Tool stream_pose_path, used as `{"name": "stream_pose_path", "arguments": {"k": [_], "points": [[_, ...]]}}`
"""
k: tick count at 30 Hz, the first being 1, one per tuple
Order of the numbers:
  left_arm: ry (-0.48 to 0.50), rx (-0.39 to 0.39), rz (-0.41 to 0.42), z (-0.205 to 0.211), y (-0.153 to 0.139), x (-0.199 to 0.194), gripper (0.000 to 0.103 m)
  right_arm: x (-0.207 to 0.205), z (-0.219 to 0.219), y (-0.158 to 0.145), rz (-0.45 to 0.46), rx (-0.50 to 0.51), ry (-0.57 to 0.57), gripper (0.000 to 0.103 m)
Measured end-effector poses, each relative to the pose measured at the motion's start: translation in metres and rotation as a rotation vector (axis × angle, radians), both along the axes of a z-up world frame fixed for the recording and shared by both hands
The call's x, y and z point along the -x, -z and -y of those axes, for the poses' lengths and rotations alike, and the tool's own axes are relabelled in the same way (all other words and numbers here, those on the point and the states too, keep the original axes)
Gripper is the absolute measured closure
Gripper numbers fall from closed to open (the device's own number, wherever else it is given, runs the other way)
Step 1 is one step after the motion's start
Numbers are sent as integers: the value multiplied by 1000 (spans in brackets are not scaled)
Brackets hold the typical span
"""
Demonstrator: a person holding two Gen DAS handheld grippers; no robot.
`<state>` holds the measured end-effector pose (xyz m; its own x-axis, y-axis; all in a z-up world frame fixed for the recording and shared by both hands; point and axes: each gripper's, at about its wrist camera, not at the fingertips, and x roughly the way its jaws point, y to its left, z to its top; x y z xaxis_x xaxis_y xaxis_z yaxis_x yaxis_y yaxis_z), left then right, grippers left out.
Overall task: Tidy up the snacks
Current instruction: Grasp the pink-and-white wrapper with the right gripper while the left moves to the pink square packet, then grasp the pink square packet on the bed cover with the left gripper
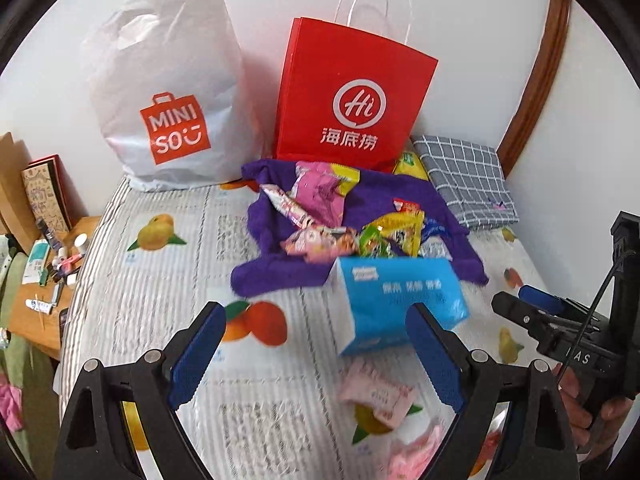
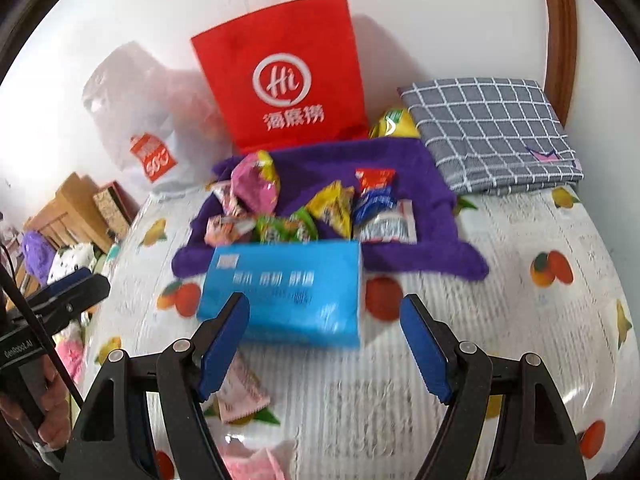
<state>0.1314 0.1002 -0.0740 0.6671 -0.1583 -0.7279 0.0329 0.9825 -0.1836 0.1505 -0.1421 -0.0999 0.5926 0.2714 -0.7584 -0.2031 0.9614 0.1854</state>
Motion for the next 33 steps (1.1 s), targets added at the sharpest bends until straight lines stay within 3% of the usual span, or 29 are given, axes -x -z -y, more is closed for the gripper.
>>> {"name": "stream_pose_path", "arguments": {"k": [11,23,26,28,30,33], "points": [[-51,30,-36,-28,30,34,12,38,-52,49,-45,12,-222,26],[-81,67,-61,-55,56,40,12,22,-103,94,-122,107,-335,27],[-91,74,-72,-60,60,40,12,17,-112,102,-128,138,-356,33],[-99,77,-71,-63,61,41,12,18,-119,102,-88,195,-362,43],[-106,81,-73,-65,61,41,12,17,-122,101,-63,234,-348,64],[-106,84,-78,-62,61,43,12,18,-117,95,-75,190,-359,67]]}}
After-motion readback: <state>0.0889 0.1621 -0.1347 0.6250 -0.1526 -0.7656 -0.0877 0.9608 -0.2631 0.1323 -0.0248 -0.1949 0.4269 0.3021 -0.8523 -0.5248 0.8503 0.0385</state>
